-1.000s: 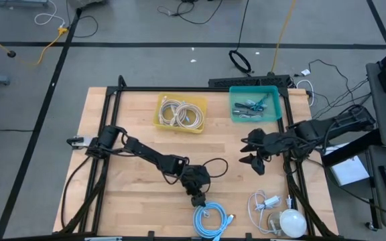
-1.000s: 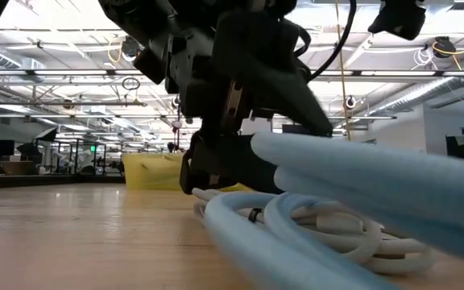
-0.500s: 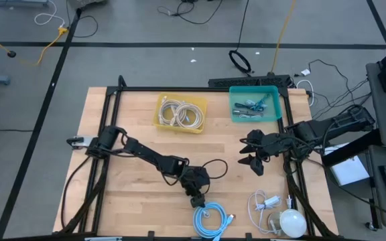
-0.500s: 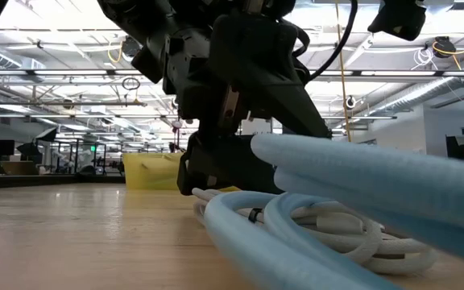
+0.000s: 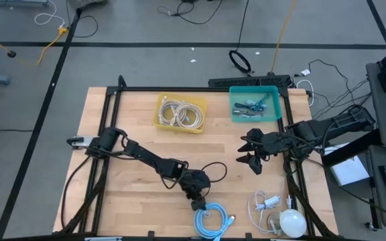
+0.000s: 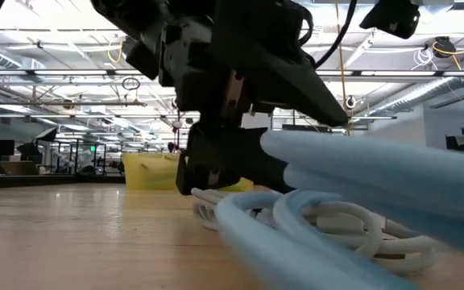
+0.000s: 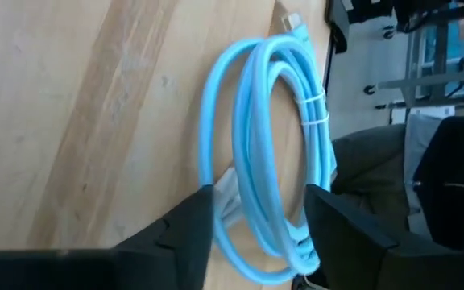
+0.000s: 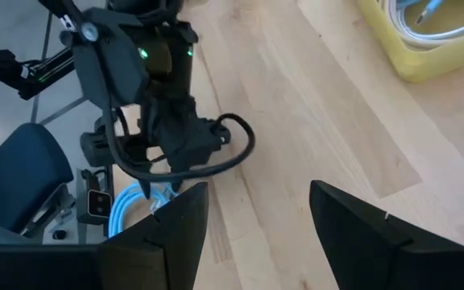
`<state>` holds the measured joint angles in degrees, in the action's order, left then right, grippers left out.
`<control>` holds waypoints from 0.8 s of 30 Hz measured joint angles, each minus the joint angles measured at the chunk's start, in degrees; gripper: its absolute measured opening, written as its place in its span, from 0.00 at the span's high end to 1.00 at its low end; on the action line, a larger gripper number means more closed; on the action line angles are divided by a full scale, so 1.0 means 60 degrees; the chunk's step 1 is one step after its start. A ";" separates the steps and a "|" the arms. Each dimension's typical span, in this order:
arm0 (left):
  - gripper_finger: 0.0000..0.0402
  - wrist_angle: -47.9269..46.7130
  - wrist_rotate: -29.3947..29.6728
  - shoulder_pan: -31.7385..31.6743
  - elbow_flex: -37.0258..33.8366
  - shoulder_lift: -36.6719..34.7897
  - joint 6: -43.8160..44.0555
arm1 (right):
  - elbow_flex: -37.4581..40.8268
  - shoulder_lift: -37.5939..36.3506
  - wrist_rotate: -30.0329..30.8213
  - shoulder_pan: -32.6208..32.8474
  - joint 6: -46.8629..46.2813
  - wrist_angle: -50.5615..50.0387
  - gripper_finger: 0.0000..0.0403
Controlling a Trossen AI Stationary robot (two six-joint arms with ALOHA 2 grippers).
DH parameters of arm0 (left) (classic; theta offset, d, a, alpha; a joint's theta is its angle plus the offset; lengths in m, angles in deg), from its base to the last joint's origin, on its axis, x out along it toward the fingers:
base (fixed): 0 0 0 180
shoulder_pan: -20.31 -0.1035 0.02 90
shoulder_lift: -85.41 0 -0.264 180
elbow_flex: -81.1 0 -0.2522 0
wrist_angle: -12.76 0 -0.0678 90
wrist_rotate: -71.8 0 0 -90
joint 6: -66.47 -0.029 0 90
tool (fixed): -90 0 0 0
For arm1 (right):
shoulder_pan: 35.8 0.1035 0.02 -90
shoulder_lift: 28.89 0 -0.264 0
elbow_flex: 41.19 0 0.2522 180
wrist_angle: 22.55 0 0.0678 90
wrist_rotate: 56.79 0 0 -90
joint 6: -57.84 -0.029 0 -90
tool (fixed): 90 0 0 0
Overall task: Pick & Place USB Port
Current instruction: Put the blue USB cable into the yellow bin
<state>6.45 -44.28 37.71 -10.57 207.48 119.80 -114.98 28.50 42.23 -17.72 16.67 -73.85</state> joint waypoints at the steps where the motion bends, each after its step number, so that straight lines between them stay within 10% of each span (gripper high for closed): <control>1: 0.56 0.0070 -0.0010 -0.0002 0.0002 0.0038 0.0083 | 0.0000 0.0000 0.0000 0.0000 0.0000 0.0021 0.48; 9: 0.95 0.1308 -0.0724 0.0083 0.0032 0.0612 0.0713 | 0.0004 -0.0004 -0.0007 0.0000 -0.0029 0.0142 0.48; 24: 0.98 0.1509 -0.0895 -0.0234 -0.0016 0.0193 0.0830 | 0.0004 -0.0004 0.0029 0.0004 0.0010 0.0366 0.48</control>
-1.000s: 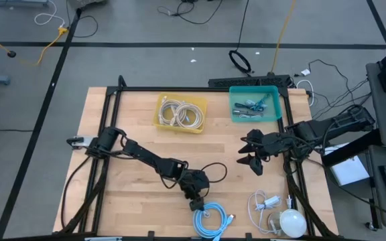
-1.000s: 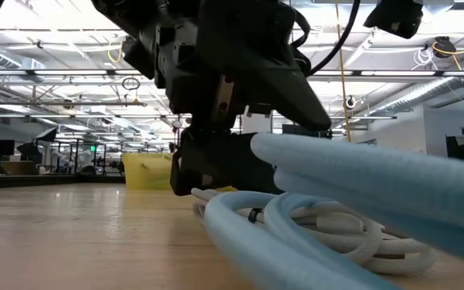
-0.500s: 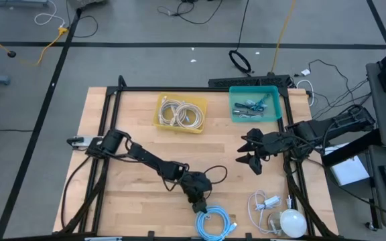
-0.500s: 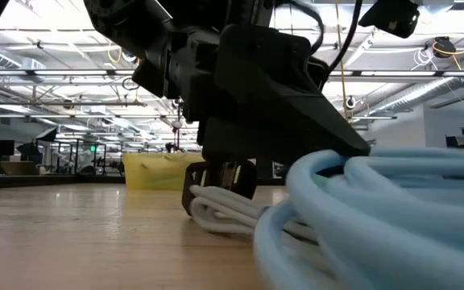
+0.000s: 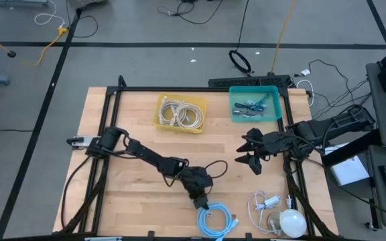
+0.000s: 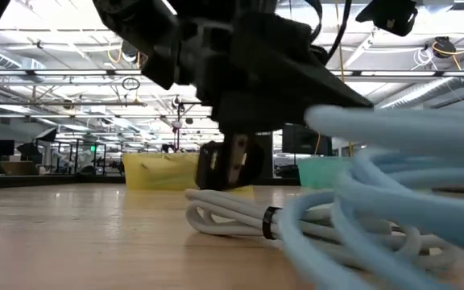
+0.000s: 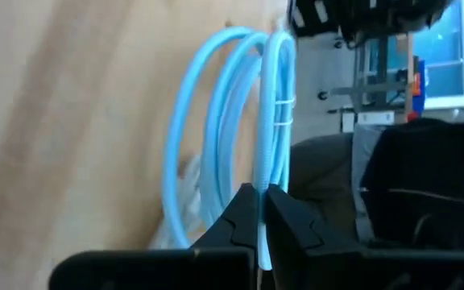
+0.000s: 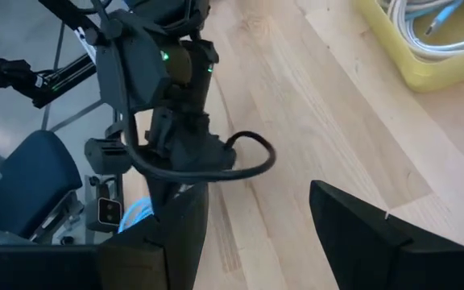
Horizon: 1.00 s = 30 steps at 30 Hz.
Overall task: Pick & Place USB Port
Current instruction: Put the blue USB cable into the yellow bin
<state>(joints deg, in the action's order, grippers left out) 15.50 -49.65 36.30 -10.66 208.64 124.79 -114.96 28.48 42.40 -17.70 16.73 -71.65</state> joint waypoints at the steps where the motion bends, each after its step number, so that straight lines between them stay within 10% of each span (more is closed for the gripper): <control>1: 0.98 -0.0169 -0.0073 0.0009 -0.0003 -0.0114 0.0003 | 0.0000 0.0000 0.0000 -0.0001 0.0013 0.0013 0.48; 13: 0.99 -0.2734 0.0877 -0.0885 -0.0004 -0.2468 -0.1303 | 0.0000 0.0000 0.0440 0.0000 0.0245 0.0138 0.48; 30: 0.99 -0.7480 0.6371 -0.3965 0.0015 -0.5920 -0.1476 | 0.0065 0.0025 0.0765 0.0004 0.0304 0.0660 0.48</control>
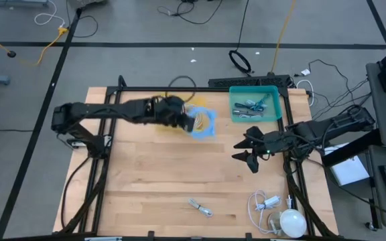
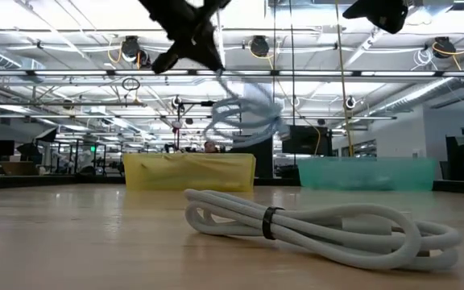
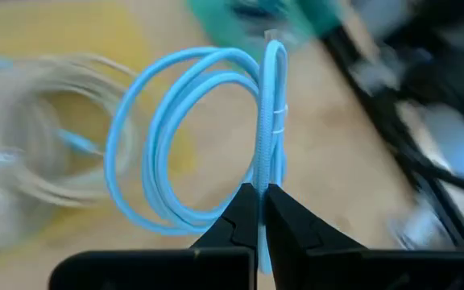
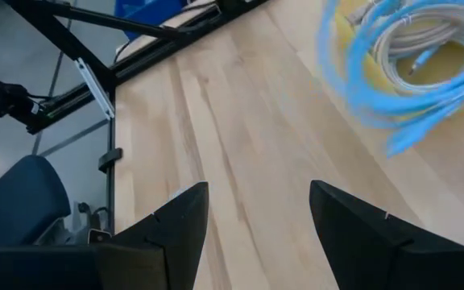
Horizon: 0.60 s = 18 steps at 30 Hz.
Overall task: Pick & Place USB Port
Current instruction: Put the blue USB cable into the yellow bin
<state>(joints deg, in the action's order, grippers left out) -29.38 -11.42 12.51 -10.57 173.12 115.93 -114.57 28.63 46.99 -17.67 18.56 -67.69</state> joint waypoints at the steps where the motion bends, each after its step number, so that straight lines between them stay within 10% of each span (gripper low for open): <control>1: 0.99 -0.0093 0.0145 -0.0223 0.0000 -0.0001 0.0025 | 0.0069 0.0000 0.0000 0.0000 0.0014 0.0140 0.48; 18: 0.99 -0.2201 -0.0379 -0.2228 -0.0015 0.0201 -0.0014 | 0.1003 0.0033 -0.0298 0.0135 -0.0493 0.1695 0.48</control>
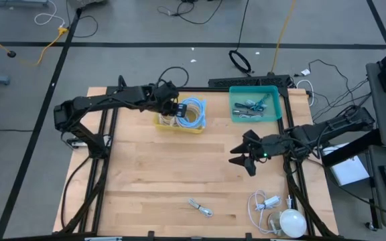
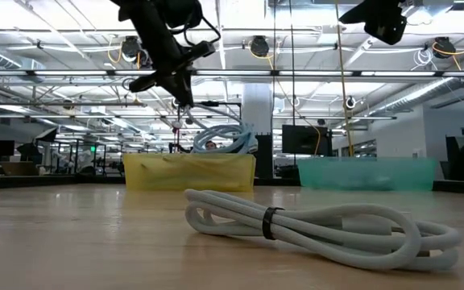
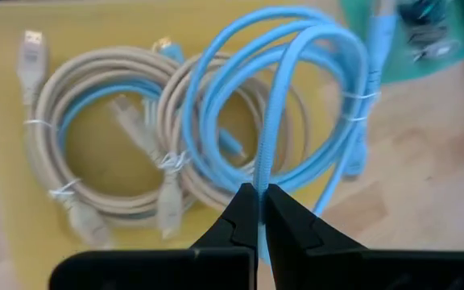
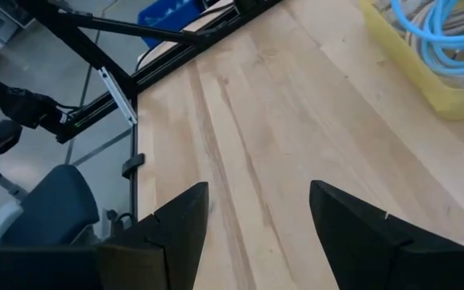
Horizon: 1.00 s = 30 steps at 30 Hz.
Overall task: Pick & Place USB Port
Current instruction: Put the blue USB cable into the yellow bin
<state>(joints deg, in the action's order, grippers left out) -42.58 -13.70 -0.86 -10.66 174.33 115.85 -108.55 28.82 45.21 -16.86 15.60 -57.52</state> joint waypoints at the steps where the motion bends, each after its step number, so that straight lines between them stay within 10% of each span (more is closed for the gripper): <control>1: 0.99 -0.0078 0.0070 0.0017 0.0000 0.0000 -0.0034 | 0.0000 0.0000 0.0012 -0.0001 0.0004 0.0000 0.48; 17: 0.99 0.2038 0.0714 0.0240 0.0000 -0.0605 -0.0085 | 0.0000 0.0000 0.0028 -0.0036 0.0208 -0.0003 0.48; 30: 0.99 0.0296 0.0911 0.0386 0.0000 -0.1872 0.0695 | 0.0000 -0.0004 0.0279 -0.0033 0.0266 0.0000 0.48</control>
<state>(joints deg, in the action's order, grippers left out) -40.81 -8.23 1.46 -10.66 163.10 120.01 -108.55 28.80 46.89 -17.06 17.20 -57.52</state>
